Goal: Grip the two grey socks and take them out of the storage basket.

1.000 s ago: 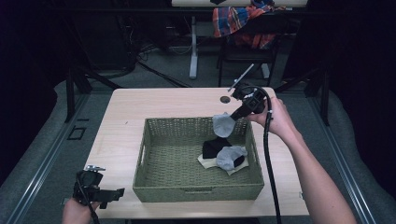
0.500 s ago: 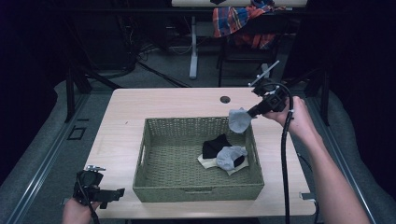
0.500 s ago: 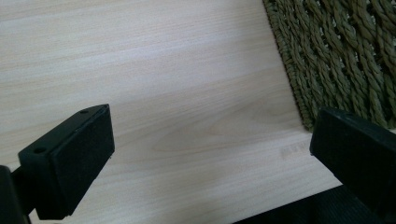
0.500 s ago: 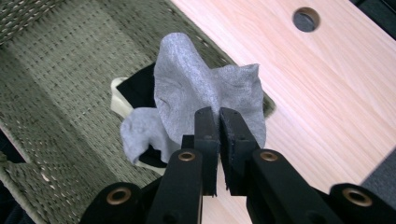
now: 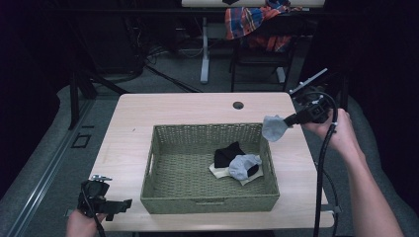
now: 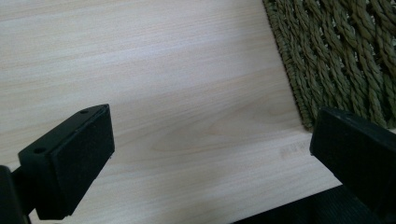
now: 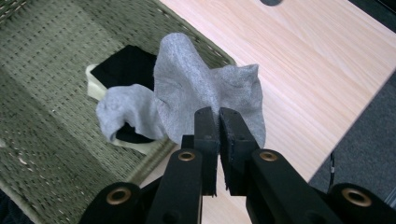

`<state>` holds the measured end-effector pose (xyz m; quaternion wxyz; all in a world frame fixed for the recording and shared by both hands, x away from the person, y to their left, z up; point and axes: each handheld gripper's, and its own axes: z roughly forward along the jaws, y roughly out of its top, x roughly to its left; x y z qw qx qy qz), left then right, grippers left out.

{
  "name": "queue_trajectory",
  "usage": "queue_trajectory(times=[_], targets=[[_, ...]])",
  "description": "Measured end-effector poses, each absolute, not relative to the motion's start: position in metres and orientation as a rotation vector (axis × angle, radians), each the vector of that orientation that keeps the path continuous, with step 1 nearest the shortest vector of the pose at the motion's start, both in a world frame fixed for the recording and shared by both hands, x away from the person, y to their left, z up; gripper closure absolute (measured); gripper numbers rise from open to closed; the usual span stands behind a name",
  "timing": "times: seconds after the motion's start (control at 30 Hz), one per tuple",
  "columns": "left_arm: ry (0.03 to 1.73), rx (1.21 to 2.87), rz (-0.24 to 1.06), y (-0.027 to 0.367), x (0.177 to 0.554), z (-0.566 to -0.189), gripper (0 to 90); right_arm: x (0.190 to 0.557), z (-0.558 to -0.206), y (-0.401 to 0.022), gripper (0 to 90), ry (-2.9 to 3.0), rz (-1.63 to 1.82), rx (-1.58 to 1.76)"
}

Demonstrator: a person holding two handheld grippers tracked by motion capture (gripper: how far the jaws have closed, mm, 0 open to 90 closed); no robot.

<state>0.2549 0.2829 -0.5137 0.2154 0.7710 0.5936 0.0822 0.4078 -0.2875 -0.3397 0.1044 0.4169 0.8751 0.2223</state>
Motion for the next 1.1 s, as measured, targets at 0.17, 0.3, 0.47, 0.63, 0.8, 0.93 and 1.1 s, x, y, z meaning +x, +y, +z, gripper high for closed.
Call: queue_trajectory(times=[0.17, 0.3, 0.47, 0.63, 0.8, 0.93, 1.1], targets=[[1.644, 2.140, 0.233, 0.282, 0.255, -0.514, 0.1, 0.401, -0.344, -0.303, 86.2, 2.544, 0.662, 1.267], [1.641, 2.147, 0.236, 0.281, 0.255, -0.513, 0.1, 0.396, -0.349, -0.318, 86.2, 2.512, 0.658, 1.313], [1.642, 2.153, 0.239, 0.280, 0.255, -0.513, 0.1, 0.394, -0.365, -0.336, 86.2, 2.476, 0.658, 1.380], [1.645, 2.153, 0.239, 0.280, 0.255, -0.514, 0.1, 0.396, -0.383, -0.339, 86.2, 2.467, 0.677, 1.408], [1.644, 2.154, 0.234, 0.281, 0.255, -0.514, 0.1, 0.403, -0.413, -0.341, 86.2, 2.466, 0.578, 1.460], [1.641, 2.162, 0.229, 0.280, 0.255, -0.514, 0.1, 0.406, -0.431, -0.346, 86.3, 2.488, 0.549, 1.492], [1.639, 2.162, 0.228, 0.280, 0.255, -0.514, 0.1, 0.409, -0.447, -0.349, 86.2, 2.519, 0.567, 1.515]])
